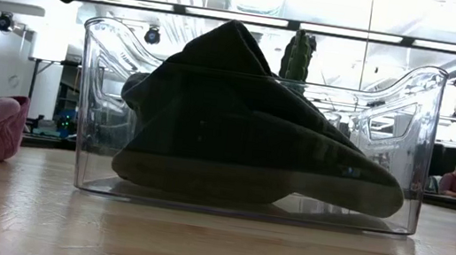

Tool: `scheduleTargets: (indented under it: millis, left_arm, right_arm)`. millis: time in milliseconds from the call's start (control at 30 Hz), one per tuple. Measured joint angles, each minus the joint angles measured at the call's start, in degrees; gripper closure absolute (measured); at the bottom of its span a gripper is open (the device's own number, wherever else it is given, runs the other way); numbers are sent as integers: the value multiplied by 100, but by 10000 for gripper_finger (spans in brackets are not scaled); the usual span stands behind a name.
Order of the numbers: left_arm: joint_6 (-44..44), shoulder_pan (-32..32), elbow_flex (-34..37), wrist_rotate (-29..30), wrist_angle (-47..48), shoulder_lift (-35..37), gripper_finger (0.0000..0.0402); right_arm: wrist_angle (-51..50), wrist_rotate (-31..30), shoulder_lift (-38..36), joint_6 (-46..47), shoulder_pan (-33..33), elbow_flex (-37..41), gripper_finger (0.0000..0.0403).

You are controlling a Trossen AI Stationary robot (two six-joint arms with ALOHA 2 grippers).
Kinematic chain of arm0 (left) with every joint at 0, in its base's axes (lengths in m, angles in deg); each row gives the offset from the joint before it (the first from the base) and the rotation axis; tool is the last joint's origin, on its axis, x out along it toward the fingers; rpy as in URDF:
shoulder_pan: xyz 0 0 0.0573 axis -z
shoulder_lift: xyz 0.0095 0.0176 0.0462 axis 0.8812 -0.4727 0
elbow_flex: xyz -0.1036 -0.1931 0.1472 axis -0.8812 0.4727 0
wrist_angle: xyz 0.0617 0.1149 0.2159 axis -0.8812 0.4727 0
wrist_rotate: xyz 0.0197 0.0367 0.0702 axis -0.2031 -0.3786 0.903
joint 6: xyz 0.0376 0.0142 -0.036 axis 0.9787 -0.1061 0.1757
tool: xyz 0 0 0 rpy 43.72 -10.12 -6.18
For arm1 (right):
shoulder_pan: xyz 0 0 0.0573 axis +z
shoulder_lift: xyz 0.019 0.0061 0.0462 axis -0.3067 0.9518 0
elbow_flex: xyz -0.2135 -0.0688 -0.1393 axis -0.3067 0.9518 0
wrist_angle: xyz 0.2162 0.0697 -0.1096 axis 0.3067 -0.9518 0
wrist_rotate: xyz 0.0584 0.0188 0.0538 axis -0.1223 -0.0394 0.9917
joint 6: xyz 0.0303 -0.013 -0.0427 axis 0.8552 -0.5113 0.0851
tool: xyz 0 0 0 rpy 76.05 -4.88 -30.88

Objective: Pick & Place hat
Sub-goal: Put the bottom right dark red cap into the top transparent bin

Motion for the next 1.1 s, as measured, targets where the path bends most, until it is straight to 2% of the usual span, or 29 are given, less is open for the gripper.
scheduleTargets:
  millis: [267,467,600,800,967,1100]
  left_arm:
    - [0,0,0,0,-2,0,354]
    - [0,1,0,0,-4,0,354]
    - [0,0,0,1,-3,0,354]
    - [0,0,0,0,-2,0,354]
    - [0,0,0,0,-2,0,354]
    - [2,-1,0,0,-6,0,354]
  right_arm:
    - [746,-477,-2,46,-2,398,195]
    - [756,-666,-2,-9,-2,417,206]
    - [748,-749,-2,-23,-2,421,253]
    - [749,-748,-9,-163,-2,417,375]
    - [709,-755,-56,-313,-2,352,389]
    - [658,-766,-131,-597,-4,13,391]
